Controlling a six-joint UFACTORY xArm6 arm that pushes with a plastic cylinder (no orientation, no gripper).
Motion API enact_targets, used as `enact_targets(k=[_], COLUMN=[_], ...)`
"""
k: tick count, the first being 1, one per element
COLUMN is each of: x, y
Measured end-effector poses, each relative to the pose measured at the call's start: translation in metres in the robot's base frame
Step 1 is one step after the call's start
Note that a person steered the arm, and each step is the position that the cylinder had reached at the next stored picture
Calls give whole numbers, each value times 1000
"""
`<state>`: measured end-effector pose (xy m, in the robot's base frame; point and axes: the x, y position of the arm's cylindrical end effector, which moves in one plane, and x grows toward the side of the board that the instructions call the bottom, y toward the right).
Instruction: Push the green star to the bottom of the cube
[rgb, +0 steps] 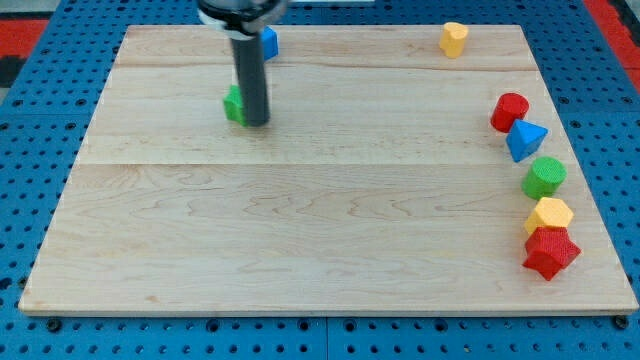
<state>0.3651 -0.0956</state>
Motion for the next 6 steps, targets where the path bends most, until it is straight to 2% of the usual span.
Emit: enact_targets(k=[1, 2, 3, 4, 5, 6], x=[22, 6, -15, -23, 4, 34], y=[-23, -45, -25, 21, 12, 90])
